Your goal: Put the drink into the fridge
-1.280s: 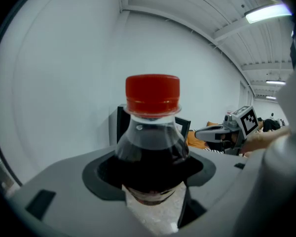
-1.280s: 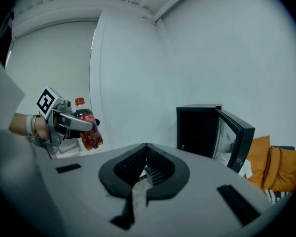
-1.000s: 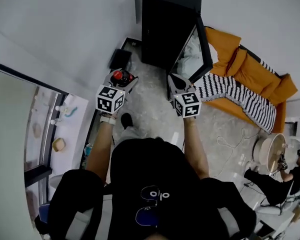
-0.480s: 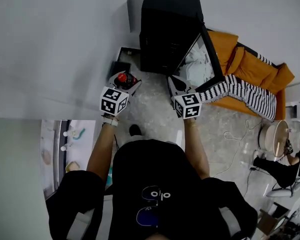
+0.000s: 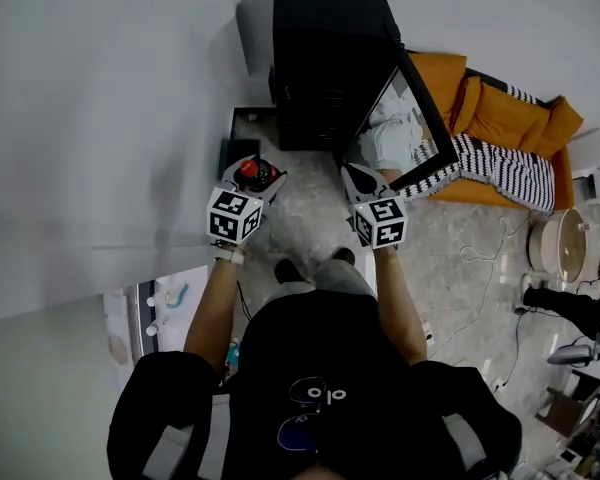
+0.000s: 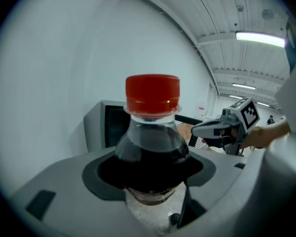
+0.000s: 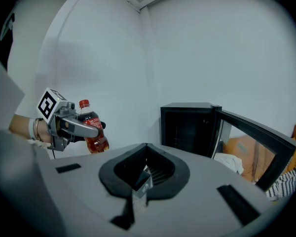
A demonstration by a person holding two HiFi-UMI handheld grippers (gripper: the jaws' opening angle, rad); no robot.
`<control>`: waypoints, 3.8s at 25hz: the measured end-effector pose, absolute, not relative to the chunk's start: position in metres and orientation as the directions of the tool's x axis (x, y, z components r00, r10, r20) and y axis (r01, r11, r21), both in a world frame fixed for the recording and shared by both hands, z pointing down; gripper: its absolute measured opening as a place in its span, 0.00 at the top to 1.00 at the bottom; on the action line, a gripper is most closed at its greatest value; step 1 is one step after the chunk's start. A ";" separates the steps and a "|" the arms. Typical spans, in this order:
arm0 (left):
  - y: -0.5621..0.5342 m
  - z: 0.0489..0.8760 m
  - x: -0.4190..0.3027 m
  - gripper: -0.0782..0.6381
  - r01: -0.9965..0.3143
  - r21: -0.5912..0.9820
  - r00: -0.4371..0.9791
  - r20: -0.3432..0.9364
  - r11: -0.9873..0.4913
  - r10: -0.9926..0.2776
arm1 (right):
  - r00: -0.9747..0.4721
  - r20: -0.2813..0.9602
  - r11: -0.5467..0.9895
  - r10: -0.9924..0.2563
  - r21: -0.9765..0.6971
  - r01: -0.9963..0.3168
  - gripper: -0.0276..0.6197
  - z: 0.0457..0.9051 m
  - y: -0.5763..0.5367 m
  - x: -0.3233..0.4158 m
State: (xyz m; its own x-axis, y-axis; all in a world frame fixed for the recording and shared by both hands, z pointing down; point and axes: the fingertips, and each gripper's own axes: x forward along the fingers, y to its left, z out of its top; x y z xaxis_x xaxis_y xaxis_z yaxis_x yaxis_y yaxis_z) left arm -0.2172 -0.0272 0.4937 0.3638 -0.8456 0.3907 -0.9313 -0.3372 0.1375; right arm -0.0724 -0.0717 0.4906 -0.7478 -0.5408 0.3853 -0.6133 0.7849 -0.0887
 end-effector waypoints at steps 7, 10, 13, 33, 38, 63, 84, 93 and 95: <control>-0.053 0.498 -0.213 0.46 -0.929 0.135 0.369 0.401 -0.345 -0.838 | -0.747 0.387 0.781 -0.541 -0.098 -0.616 0.95 0.494 -0.097 -0.070; -0.071 0.495 -0.210 0.46 -0.931 0.128 0.363 0.405 -0.341 -0.839 | -0.754 0.371 0.781 -0.542 -0.108 -0.615 0.95 0.491 -0.120 -0.071; -0.091 0.493 -0.209 0.46 -0.932 0.121 0.361 0.406 -0.343 -0.839 | -0.763 0.357 0.786 -0.539 -0.112 -0.608 0.95 0.487 -0.145 -0.076; -0.232 0.483 -0.166 0.46 -0.932 0.082 0.353 0.417 -0.353 -0.837 | -0.789 0.307 0.800 -0.533 -0.121 -0.588 0.95 0.479 -0.279 -0.049; -0.245 0.481 -0.153 0.46 -0.928 0.075 0.362 0.420 -0.365 -0.832 | -0.785 0.308 0.792 -0.537 -0.137 -0.595 0.95 0.483 -0.291 -0.037; -0.270 0.486 -0.145 0.46 -0.907 0.077 0.405 0.432 -0.414 -0.806 | -0.764 0.303 0.769 -0.569 -0.134 -0.625 0.95 0.483 -0.313 -0.029; -0.307 0.547 -0.180 0.46 -0.889 0.100 0.436 0.478 -0.446 -0.762 | -0.739 0.354 0.753 -0.573 -0.129 -0.645 0.95 0.541 -0.337 -0.081; -0.316 0.611 -0.178 0.46 -0.871 0.088 0.454 0.518 -0.483 -0.725 | -0.705 0.401 0.722 -0.585 -0.138 -0.678 0.95 0.602 -0.344 -0.091; -0.325 0.621 -0.176 0.46 -0.869 0.075 0.453 0.522 -0.490 -0.723 | -0.695 0.407 0.712 -0.592 -0.141 -0.688 0.95 0.613 -0.352 -0.091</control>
State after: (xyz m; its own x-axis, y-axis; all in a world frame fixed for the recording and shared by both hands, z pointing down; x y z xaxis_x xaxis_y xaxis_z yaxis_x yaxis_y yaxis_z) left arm -0.1757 -0.3247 0.6215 0.4529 -0.7229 0.5218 -0.8686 -0.4898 0.0752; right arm -0.0913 -0.3525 0.6130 -0.6954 -0.5925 0.4066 -0.6885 0.7115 -0.1407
